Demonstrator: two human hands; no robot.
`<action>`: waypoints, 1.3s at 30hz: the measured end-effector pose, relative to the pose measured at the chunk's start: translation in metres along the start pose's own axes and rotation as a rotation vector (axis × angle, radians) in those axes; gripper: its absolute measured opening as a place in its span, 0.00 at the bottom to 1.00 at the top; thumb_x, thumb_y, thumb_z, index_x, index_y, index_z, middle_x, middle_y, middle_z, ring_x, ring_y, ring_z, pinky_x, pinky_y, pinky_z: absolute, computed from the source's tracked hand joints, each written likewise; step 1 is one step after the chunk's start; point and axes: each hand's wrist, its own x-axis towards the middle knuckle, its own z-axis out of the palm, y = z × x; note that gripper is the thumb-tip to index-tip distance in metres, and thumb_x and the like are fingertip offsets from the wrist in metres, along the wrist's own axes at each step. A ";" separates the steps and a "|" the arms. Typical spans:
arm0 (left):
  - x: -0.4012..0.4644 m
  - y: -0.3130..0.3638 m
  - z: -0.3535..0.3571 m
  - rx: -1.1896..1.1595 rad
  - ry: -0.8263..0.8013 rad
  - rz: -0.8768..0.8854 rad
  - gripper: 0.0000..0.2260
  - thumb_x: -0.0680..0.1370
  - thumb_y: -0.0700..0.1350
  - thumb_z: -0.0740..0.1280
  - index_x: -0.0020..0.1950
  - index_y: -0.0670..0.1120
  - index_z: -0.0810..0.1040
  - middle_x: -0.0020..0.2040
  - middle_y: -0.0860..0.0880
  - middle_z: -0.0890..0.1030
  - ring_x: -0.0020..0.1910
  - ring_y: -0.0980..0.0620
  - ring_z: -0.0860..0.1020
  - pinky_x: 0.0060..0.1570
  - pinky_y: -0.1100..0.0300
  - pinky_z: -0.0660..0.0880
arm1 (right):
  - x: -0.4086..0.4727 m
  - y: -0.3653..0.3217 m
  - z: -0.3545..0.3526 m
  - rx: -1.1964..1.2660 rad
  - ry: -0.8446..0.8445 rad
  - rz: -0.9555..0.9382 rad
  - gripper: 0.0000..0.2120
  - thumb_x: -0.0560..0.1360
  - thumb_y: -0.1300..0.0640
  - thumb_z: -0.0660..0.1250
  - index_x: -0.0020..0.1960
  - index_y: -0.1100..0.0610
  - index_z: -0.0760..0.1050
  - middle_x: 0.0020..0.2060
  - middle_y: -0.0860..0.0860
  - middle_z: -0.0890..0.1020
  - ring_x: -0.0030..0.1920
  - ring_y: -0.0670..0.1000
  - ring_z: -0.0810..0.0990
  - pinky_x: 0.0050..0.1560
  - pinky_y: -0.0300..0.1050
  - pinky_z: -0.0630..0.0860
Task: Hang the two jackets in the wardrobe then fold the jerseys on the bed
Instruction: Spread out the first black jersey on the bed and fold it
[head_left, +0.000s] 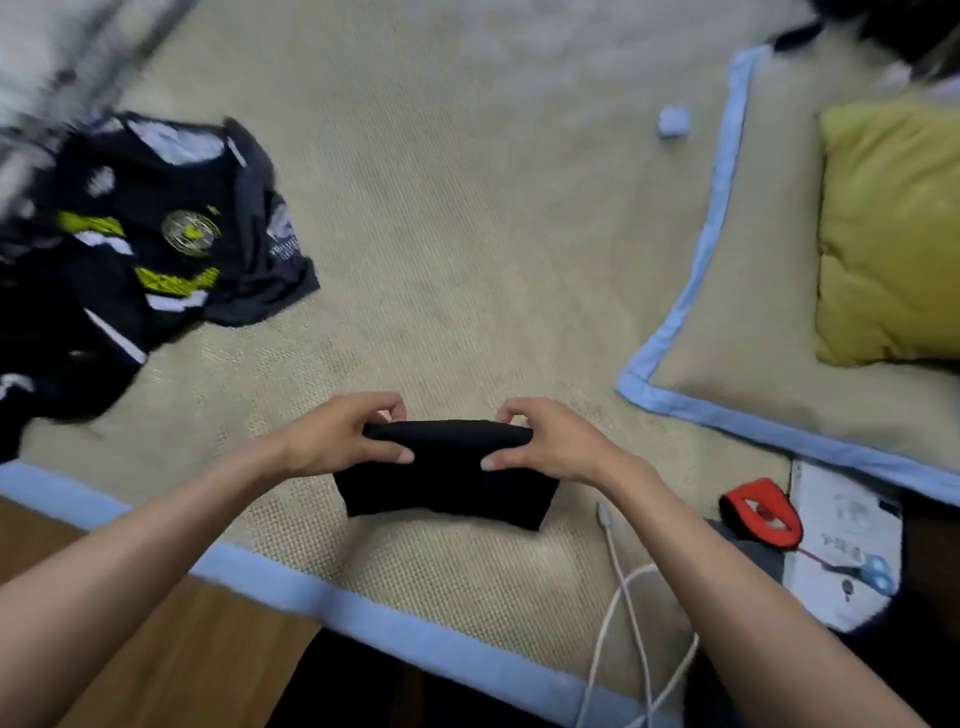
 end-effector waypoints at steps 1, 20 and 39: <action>-0.020 0.012 -0.018 -0.039 0.057 0.001 0.12 0.75 0.49 0.76 0.45 0.49 0.73 0.40 0.51 0.85 0.32 0.58 0.77 0.32 0.66 0.71 | -0.005 -0.027 -0.015 -0.007 0.032 -0.034 0.16 0.68 0.44 0.80 0.48 0.50 0.79 0.36 0.40 0.77 0.37 0.38 0.75 0.36 0.36 0.66; -0.568 -0.064 -0.241 -0.098 0.967 -0.129 0.14 0.69 0.55 0.79 0.50 0.53 0.81 0.38 0.48 0.84 0.32 0.59 0.77 0.34 0.61 0.71 | -0.032 -0.601 0.115 -0.204 -0.056 -0.955 0.10 0.69 0.46 0.80 0.45 0.48 0.82 0.35 0.41 0.82 0.37 0.38 0.78 0.39 0.40 0.73; -0.937 -0.182 -0.142 -0.429 1.960 -0.790 0.06 0.71 0.52 0.77 0.47 0.55 0.86 0.44 0.52 0.87 0.44 0.55 0.86 0.50 0.54 0.79 | -0.119 -1.053 0.530 -0.553 -1.075 -1.640 0.10 0.70 0.50 0.80 0.45 0.54 0.83 0.39 0.48 0.87 0.40 0.44 0.85 0.38 0.42 0.81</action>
